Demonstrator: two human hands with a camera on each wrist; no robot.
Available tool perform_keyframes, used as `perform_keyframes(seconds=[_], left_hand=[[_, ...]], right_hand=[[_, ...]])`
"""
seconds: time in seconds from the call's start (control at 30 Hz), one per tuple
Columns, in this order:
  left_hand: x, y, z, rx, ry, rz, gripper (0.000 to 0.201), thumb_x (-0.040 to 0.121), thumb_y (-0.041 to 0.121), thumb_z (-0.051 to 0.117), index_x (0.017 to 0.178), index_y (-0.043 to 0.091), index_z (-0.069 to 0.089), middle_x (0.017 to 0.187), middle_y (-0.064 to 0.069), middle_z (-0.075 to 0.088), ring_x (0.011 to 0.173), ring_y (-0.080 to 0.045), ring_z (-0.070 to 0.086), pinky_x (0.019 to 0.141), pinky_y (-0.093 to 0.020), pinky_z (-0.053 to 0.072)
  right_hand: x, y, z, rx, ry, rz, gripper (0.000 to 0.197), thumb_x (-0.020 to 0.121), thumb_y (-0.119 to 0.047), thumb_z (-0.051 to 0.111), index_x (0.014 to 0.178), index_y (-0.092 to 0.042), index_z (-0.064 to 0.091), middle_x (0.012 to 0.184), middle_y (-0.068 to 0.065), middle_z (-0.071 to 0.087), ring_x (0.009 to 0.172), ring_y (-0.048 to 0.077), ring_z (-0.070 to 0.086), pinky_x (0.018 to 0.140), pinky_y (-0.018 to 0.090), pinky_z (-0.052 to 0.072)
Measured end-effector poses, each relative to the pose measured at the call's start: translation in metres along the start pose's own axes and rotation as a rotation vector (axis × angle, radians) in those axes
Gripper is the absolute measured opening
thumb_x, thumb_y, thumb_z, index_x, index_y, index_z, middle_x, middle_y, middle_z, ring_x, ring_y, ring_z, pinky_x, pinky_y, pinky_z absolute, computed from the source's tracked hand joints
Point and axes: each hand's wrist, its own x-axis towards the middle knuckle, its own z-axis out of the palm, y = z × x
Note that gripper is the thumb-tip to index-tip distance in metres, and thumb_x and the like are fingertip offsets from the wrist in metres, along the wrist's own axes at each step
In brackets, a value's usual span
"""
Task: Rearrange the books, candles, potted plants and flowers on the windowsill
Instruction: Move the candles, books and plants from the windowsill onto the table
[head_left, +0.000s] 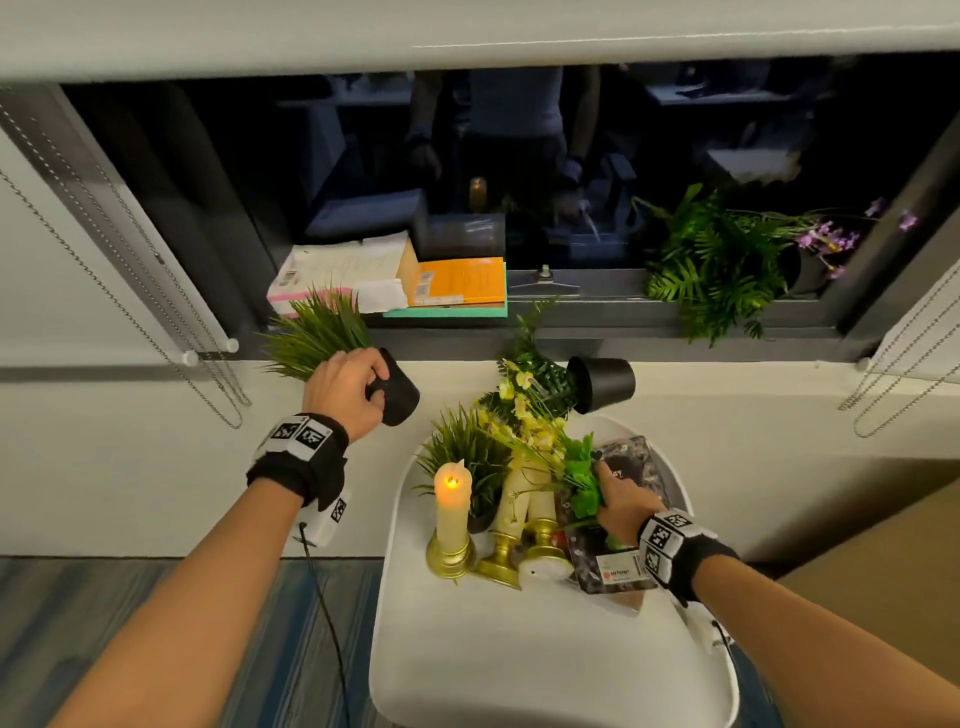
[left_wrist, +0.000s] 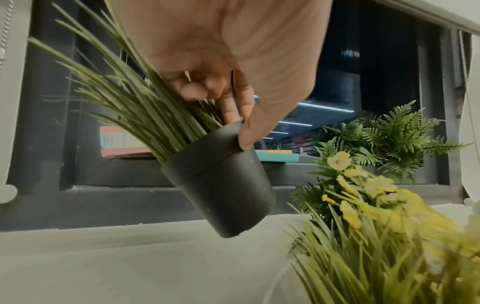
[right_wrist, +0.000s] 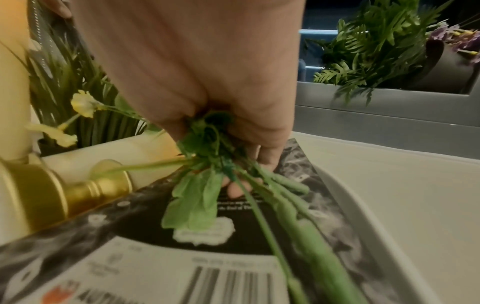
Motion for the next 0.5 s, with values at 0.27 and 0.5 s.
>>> perform_keyframes(seconds=[0.27,0.5], left_hand=[[-0.01,0.005,-0.009,-0.011,0.027,0.009,0.021,0.073,0.006,0.068,0.088,0.017,0.058,0.079,0.0,0.056,0.08,-0.022,0.054,0.066,-0.032,0.044],[-0.008,0.007,-0.009,-0.017,0.022,0.0,0.022,0.074,0.007,0.069,0.089,0.018,0.057,0.08,0.003,0.054,0.081,-0.019,0.053,0.067,-0.03,0.044]], right_hand=[[0.015,-0.006,-0.017,-0.039,0.012,-0.055,0.058,0.08,-0.036,0.061,0.125,-0.017,0.03,0.121,0.013,0.06,0.104,0.031,0.061,0.085,0.039,0.048],[0.019,-0.002,-0.017,-0.175,-0.044,-0.078,0.053,0.072,-0.045,0.062,0.12,-0.027,0.047,0.116,0.005,0.062,0.106,0.028,0.061,0.093,0.041,0.05]])
